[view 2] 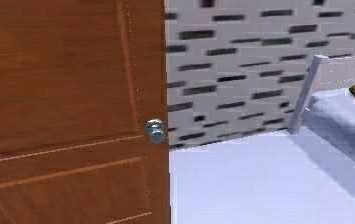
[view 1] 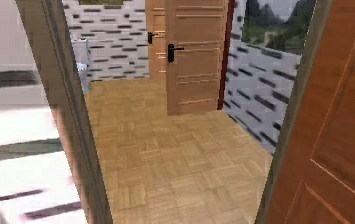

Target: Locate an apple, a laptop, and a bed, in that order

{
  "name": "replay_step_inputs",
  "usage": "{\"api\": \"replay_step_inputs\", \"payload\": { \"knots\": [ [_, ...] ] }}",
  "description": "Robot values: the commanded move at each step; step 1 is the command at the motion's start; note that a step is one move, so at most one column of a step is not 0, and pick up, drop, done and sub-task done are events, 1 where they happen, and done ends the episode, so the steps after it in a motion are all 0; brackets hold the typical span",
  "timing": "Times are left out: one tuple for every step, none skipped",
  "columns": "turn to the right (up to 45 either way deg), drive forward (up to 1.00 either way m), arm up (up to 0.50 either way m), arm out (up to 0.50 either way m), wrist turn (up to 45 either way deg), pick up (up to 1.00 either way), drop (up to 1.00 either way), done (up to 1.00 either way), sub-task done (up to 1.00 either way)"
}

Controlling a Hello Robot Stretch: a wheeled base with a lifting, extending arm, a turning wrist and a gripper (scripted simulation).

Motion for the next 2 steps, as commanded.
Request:
{"api": "replay_step_inputs", "payload": {
  "knots": [
    [0.0, 0.95, 0.0, 0.0, 0.0, 0.0, 0.0, 0.0, 0.0],
    [-15.0, 0.0, 0.0, 0.0, 0.0, 0.0, 0.0, 0.0, 0.0]
  ]
}}
